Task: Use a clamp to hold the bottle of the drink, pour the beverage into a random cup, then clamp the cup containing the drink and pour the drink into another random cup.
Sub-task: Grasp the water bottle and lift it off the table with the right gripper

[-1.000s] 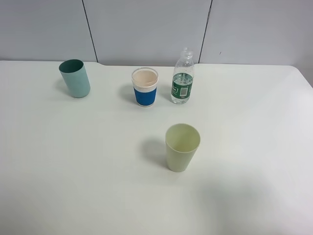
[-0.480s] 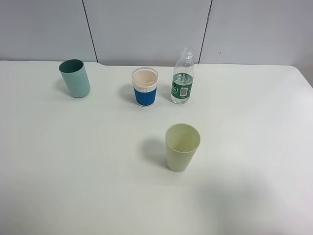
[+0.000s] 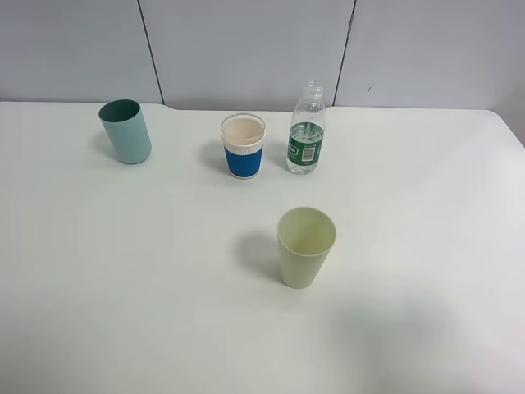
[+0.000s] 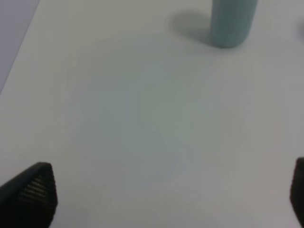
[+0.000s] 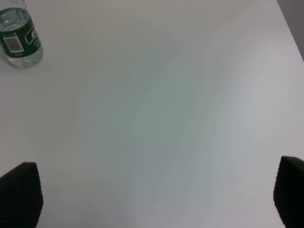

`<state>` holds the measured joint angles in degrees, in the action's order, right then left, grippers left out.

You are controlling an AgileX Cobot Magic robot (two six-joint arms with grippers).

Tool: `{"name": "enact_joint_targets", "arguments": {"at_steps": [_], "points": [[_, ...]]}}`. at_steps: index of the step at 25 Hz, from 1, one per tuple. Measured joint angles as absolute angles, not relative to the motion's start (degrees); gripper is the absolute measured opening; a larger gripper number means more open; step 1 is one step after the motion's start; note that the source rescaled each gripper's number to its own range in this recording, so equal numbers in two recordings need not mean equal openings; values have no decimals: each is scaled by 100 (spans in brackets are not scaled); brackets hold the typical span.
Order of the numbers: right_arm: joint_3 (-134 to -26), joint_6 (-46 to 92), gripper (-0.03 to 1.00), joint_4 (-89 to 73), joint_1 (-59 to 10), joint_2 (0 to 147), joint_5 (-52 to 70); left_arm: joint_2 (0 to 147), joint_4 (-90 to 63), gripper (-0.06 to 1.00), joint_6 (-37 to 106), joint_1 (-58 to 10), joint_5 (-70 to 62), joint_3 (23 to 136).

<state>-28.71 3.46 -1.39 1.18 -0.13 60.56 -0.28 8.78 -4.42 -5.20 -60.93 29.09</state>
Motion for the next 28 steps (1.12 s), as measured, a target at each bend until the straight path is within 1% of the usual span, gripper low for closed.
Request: {"name": "enact_joint_targets", "arguments": {"at_steps": [28], "points": [[-2871,346,94,-139,118,-13,6056,-28,878,100,-442,-520,-6093,2909]]}}
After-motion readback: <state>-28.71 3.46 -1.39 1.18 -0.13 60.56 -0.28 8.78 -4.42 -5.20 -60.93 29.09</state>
